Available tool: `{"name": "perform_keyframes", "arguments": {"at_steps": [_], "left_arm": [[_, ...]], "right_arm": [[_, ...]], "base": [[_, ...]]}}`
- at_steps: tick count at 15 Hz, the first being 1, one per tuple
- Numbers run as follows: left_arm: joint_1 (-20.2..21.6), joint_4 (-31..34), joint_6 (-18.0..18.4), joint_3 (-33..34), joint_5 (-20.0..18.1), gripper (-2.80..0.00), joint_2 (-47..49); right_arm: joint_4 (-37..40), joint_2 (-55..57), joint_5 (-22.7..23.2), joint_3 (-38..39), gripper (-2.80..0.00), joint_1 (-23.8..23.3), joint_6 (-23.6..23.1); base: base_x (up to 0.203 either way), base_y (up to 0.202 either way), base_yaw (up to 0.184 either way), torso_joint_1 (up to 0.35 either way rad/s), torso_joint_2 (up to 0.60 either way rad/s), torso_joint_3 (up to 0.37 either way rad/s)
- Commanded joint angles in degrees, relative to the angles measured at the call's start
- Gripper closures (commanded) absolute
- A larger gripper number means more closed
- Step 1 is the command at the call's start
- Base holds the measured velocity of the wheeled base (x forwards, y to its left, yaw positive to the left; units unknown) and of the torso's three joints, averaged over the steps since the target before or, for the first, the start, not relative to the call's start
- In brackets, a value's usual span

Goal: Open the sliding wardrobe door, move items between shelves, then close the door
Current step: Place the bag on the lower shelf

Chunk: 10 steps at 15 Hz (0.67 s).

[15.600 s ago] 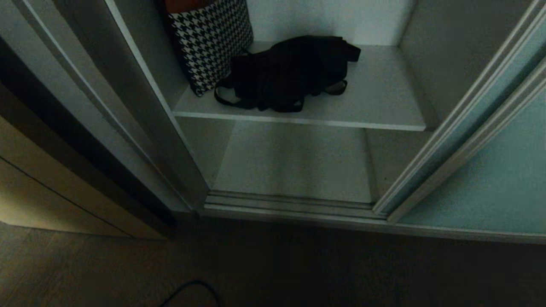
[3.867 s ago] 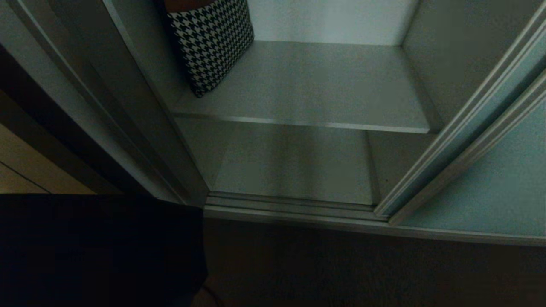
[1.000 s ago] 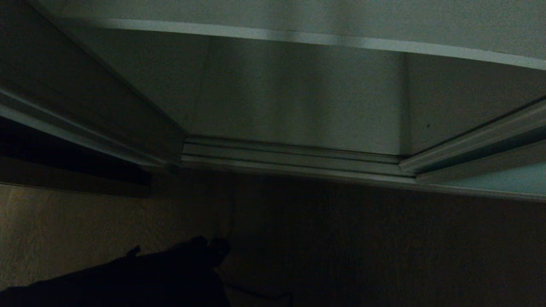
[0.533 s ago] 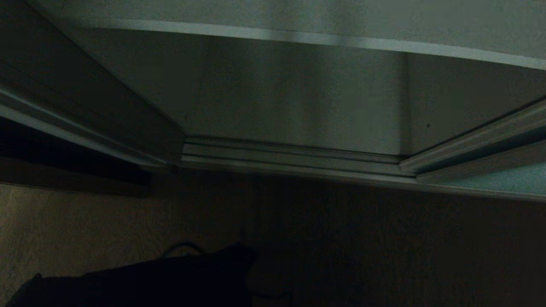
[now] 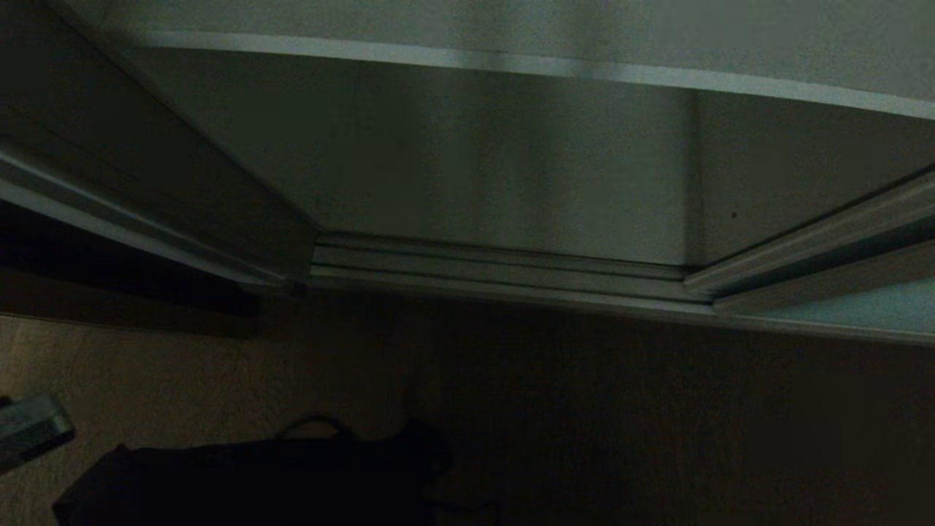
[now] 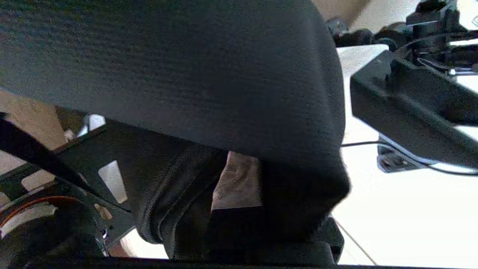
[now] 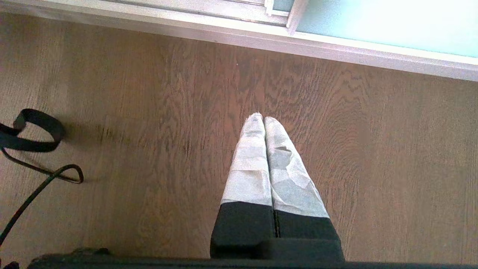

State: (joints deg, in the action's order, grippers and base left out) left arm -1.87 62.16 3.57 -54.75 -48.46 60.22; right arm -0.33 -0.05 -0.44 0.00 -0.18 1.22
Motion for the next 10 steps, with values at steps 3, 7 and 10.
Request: {"name": "perform_keyframes", "arguments": {"at_steps": [3,7,10], "left_arm": [[-5.18,-1.54,-0.29,-2.77,-0.32,0.0,12.14],[-9.83,-2.59,-2.89,-10.3,-0.3,0.0,22.26],[-13.01,-6.83,-10.52,-17.13,-0.01,0.0,28.92]], "right_arm": [[-0.02,-0.04,0.0,0.0,0.0,0.01,0.01],[-0.02,-0.04,0.0,0.0,0.0,0.01,0.01],[-0.02,-0.04,0.0,0.0,0.0,0.01,0.01]], "base": [[0.0,0.0,0.0,0.0,0.0,0.0],[0.0,0.0,0.0,0.0,0.0,0.0],[0.0,0.0,0.0,0.0,0.0,0.0]]}}
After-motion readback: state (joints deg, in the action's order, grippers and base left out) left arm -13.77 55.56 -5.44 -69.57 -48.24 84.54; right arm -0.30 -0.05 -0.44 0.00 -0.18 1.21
